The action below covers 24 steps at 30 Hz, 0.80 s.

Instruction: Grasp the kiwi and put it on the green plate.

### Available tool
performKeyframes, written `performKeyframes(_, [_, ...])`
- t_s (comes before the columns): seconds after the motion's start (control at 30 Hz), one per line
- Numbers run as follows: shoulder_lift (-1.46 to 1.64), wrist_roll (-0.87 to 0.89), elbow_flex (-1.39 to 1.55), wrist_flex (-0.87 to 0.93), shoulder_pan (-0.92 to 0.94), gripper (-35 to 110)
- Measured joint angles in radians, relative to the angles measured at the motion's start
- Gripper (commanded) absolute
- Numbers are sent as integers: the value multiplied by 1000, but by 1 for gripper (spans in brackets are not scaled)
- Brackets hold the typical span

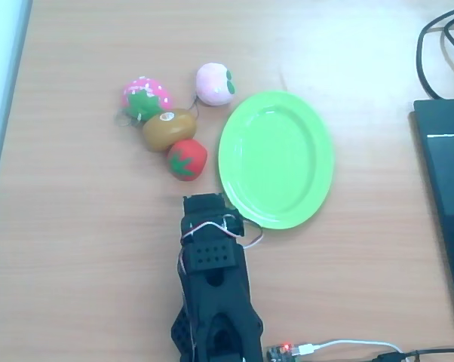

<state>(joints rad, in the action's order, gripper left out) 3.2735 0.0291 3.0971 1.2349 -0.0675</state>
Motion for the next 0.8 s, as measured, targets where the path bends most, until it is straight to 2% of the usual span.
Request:
performKeyframes(0.23, [0, 0, 0, 0, -12, -5])
performKeyframes(0.57, [-3, -35, -2, -9, -12, -8])
performKeyframes(0.8, [-163, -49, -169, -49, -28, -8])
